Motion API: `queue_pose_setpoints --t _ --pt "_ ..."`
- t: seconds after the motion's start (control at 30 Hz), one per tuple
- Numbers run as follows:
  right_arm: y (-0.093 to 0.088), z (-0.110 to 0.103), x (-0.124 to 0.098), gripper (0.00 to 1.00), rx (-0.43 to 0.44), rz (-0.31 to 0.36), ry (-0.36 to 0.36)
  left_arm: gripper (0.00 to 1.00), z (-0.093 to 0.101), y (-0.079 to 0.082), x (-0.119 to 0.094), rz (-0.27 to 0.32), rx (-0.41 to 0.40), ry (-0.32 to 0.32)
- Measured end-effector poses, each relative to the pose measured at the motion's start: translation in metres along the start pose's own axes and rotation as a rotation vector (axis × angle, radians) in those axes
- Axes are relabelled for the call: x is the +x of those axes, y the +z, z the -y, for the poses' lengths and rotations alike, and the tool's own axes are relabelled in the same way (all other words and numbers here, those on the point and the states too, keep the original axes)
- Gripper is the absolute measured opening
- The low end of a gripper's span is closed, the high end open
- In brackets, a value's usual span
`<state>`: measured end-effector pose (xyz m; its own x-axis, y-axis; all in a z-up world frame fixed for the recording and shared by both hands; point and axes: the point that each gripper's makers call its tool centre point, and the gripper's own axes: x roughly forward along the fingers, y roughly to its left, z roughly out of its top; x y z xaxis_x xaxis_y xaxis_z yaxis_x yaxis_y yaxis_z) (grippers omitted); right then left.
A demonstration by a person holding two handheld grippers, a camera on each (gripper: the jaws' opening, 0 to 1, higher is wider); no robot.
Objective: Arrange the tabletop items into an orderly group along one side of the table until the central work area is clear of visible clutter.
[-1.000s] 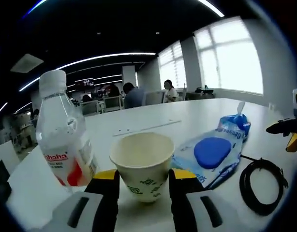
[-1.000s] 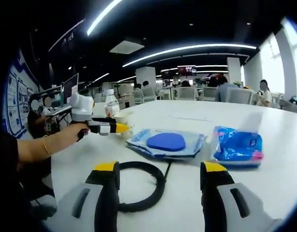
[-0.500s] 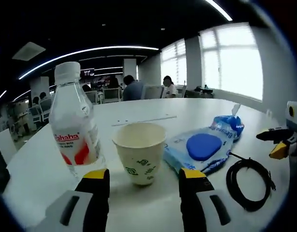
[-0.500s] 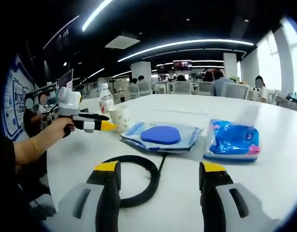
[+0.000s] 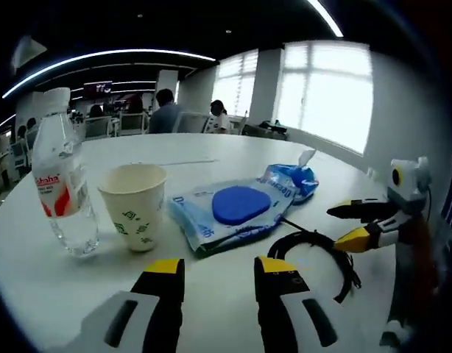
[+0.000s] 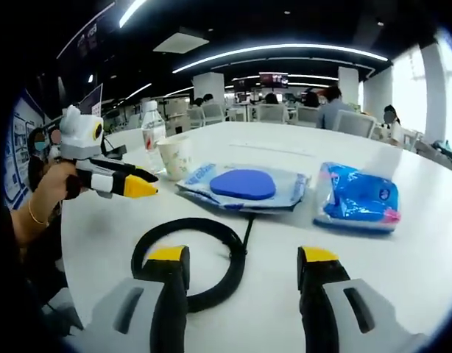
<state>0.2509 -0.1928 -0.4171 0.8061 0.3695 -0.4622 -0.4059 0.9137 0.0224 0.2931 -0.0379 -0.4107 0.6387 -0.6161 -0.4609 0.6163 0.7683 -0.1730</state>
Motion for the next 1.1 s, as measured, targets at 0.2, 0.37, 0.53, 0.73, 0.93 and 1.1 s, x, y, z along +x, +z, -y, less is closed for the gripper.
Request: queue_pose_setpoints --t 0.2,0.37,0.53,0.73,0.93,1.1 --pt "-0.004 -0.009 0.010 0.56 -0.017 -0.049 -0.007 0.36 0.021 -0.011 0.010 -0.070 0.024 -0.032" --pt "-0.016 -0.008 0.015 0.50 0.005 -0.106 -0.027 0.34 0.035 -0.026 0.014 -0.152 0.026 -0.069" --pt "-0.027 -0.002 0.014 0.42 -0.062 -0.142 -0.061 0.34 0.043 -0.032 0.017 -0.191 0.034 -0.078" --pt "-0.030 -0.005 0.014 0.27 0.001 -0.135 -0.077 0.16 0.045 -0.037 0.020 -0.268 0.155 -0.055" --pt "-0.025 -0.004 0.016 0.17 0.018 -0.117 -0.101 0.13 0.057 -0.039 0.022 -0.278 0.279 -0.042" --pt "-0.022 0.002 0.018 0.13 0.023 -0.118 -0.118 0.12 0.055 -0.037 0.022 -0.266 0.284 -0.037"
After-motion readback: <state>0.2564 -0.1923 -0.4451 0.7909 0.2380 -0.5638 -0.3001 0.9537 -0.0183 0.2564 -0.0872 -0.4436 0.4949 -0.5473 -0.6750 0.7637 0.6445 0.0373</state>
